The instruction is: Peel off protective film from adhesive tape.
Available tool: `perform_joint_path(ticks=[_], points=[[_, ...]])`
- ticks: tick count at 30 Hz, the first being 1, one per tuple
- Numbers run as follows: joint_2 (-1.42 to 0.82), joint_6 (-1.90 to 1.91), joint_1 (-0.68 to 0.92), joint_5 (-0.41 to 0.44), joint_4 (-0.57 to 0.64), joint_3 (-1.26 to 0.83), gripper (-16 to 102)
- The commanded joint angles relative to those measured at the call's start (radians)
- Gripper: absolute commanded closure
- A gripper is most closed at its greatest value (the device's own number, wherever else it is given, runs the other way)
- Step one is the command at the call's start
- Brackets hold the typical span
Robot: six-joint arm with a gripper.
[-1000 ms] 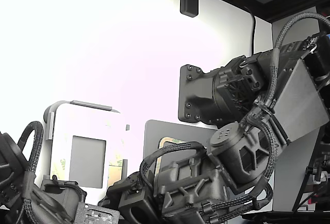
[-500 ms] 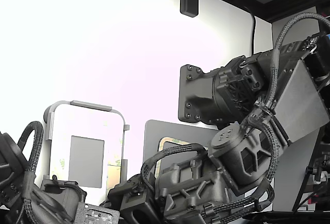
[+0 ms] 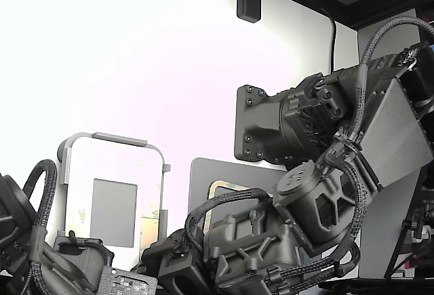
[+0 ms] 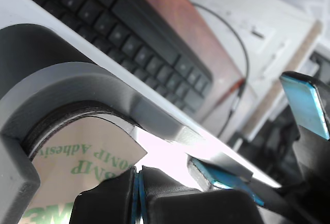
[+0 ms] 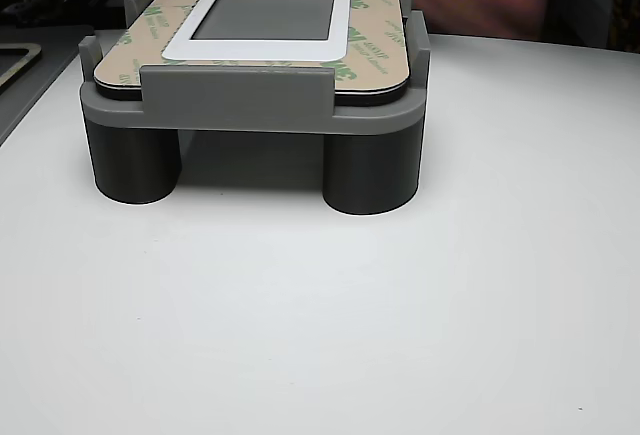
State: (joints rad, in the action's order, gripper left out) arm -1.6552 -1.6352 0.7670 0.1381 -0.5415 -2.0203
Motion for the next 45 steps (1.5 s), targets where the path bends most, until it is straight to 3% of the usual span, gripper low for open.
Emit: perform_joint_path(ticks=[1, 45], points=[[-0.026, -0.005, -0.017, -0.003, 0.005, 0.015, 96], [-0.078, -0.029, -0.038, -0.012, -0.040, -0.002, 96]])
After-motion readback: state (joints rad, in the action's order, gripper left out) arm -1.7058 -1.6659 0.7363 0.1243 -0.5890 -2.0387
